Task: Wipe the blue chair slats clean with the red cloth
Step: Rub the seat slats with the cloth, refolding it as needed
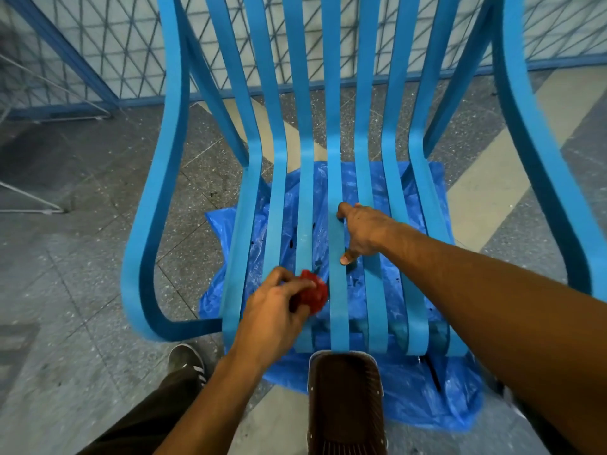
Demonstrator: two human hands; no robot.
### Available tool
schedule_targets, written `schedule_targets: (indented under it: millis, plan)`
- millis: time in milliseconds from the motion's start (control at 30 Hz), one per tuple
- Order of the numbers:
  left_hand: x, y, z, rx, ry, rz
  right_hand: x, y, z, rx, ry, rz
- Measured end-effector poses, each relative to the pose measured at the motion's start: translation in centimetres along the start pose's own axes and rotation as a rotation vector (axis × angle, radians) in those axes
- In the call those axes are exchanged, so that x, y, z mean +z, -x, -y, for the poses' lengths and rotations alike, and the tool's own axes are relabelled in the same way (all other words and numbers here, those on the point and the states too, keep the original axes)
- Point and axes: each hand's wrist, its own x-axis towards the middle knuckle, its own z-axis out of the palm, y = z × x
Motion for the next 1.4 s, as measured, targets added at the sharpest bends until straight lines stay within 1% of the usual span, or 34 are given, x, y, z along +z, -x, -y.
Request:
schedule_targets:
  millis: [67,100,167,300,333,400,500,567,600,667,733,767,900,967,1067,1167,1233,1300,1400]
  plan:
    - [-0.2,-0.8,0.6,-0.029,0.058,-0.112,0.1,0.1,0.0,-0.001,0.005,-0.003]
    - [-0.5,-0.9,0.9,-0.033,0.111,-0.124,0.1,0.1,0.1,0.001,0.003,-0.002]
    - [-1.2,-0.6,1.5,0.012,0.165,-0.051,0.1,0.1,0.0,0.003,-0.005,-0.002]
    - [-1.2,1.7,1.6,0.093,0.144,0.211,-0.1,0.2,0.1,0.002,-0.005,0.008]
    - [-0.8,1.9,1.6,0.094,0.123,0.221,-0.1,0.3,0.2,0.001,-0.001,0.007]
    - [0.2,1.5,1.8,0.056,0.123,0.129,-0.1,0.3,0.1,0.004,0.003,0.007]
    - [0.4,0.0,1.8,-0.019,0.153,-0.126,-0.2,0.4,0.2,0.01,0.008,0.015]
    - [-0.1,-1.1,1.8,-0.075,0.209,-0.198,-0.1,0.5,0.3,0.015,0.004,0.009]
    - [-0.2,-1.4,1.8,-0.093,0.226,-0.197,-0.1,0.5,0.3,0.02,0.003,0.007]
    - [0.0,-2.0,1.8,-0.095,0.229,-0.143,0.0,0.4,0.2,0.028,0.011,0.012]
    - [0.7,-2.1,1.7,-0.065,0.144,-0.08,-0.1,0.3,0.1,0.033,0.054,0.032]
    - [1.2,-2.3,1.8,-0.055,0.09,-0.08,-0.1,0.3,0.1,0.036,0.077,0.041]
    - [1.9,-5.5,1.5,-0.034,-0.004,-0.2,-0.5,-0.1,-0.1,0.039,0.126,0.053]
    - [1.5,-8.0,1.5,-0.066,0.042,-0.244,-0.6,-0.2,0.0,0.04,0.123,0.057]
    - [0.8,-12.3,2.0,-0.129,0.212,-0.366,-0.6,-0.3,0.0,0.048,0.116,0.053]
    - [0.1,-16.8,1.6,-0.153,0.219,-0.484,-0.3,-0.3,-0.1,0.046,0.126,0.047]
    - [-0.7,-19.9,0.9,-0.187,0.203,-0.515,-0.2,-0.4,-0.2,0.046,0.127,0.04]
    - [-1.6,-23.0,0.4,-0.161,0.193,-0.519,-0.1,-0.4,-0.4,0.039,0.124,0.041]
    - [-3.1,-27.2,-0.4,-0.131,0.139,-0.457,-0.1,-0.8,-0.5,0.031,0.128,0.056]
